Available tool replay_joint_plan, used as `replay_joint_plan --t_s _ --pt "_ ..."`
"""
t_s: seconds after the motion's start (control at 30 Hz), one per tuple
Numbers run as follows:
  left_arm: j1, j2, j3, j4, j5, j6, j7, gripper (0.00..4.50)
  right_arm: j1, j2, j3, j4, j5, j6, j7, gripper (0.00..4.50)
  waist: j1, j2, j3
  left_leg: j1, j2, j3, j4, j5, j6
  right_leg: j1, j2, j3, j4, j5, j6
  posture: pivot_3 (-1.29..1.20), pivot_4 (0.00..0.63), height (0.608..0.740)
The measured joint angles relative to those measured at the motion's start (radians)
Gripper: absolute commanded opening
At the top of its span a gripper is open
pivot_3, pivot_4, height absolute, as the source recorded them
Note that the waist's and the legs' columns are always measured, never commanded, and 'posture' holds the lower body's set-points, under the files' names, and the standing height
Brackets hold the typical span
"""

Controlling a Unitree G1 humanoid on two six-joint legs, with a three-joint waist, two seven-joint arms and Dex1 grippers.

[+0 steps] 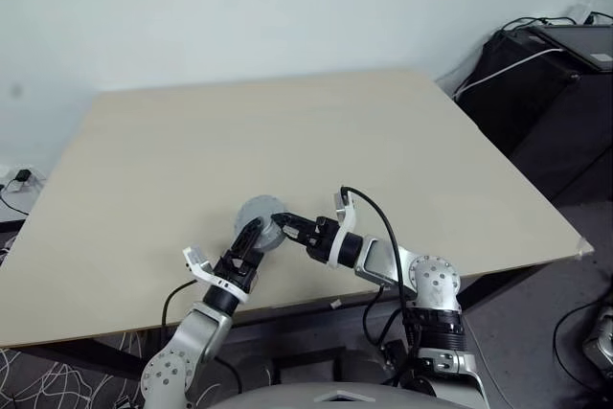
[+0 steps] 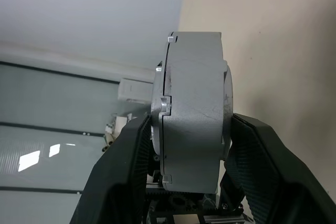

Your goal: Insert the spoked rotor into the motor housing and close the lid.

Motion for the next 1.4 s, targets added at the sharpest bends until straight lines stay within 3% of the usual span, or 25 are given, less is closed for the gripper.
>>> replay_joint_plan --t_s 0.1,0.23,0.3,0.83,0.87,1.03,1.4 --pt "0.000 0.000 0.000 0.001 -0.001 0.000 -0.006 3.93 0.001 0.000 0.000 0.000 0.010 0.003 -0.004 2.09 0.000 0.000 0.000 0.000 0.000 0.000 0.000 0.000 0.000 0.000 0.000 0.000 0.000 0.000 0.000 0.00 0.000 0.740" --pt "0.000 0.000 0.000 0.005 -0.023 -0.004 -0.016 2.65 0.006 0.000 -0.002 0.002 0.016 0.011 -0.017 2.09 0.000 0.000 0.000 0.000 0.000 0.000 0.001 0.000 0.000 0.000 0.000 0.000 0.000 0.000 0.000 0.00 0.000 0.740" --pt "0.000 0.000 0.000 0.006 -0.044 -0.015 -0.030 2.29 0.010 0.000 -0.002 0.002 0.029 0.012 -0.016 2.09 0.000 0.000 0.000 0.000 0.000 0.000 0.001 0.000 0.000 0.000 0.000 0.000 0.000 0.000 0.000 0.00 0.000 0.740" --pt "-0.001 0.000 -0.001 0.026 -0.065 -0.022 -0.049 2.22 0.021 -0.003 0.026 -0.008 -0.002 -0.025 0.009 2.09 0.000 0.000 0.000 0.000 0.000 0.000 0.001 0.000 0.000 0.001 0.000 0.000 0.000 0.000 0.000 0.00 0.000 0.740" --pt "-0.001 0.000 -0.001 0.026 -0.066 -0.022 -0.049 2.22 0.022 -0.004 0.030 -0.011 -0.011 -0.028 0.012 2.81 0.000 0.000 0.000 0.000 0.000 0.000 0.001 0.000 0.000 0.001 0.000 0.000 0.000 0.000 0.000 0.00 0.000 0.740" --pt "-0.002 0.000 -0.001 0.032 -0.055 -0.022 -0.038 2.12 0.023 -0.005 0.045 -0.022 -0.029 -0.031 0.026 4.40 0.000 0.000 -0.001 0.000 0.000 0.000 0.002 0.000 0.000 0.000 0.000 0.000 0.000 0.000 0.001 0.00 0.000 0.740" --pt "-0.001 0.000 -0.002 0.033 -0.041 -0.037 -0.035 2.12 0.037 -0.020 0.049 -0.048 -0.044 -0.035 0.031 4.50 0.000 0.000 -0.001 0.000 0.000 0.000 0.002 0.000 0.000 0.000 0.000 0.000 0.000 0.000 0.000 0.00 0.000 0.740"
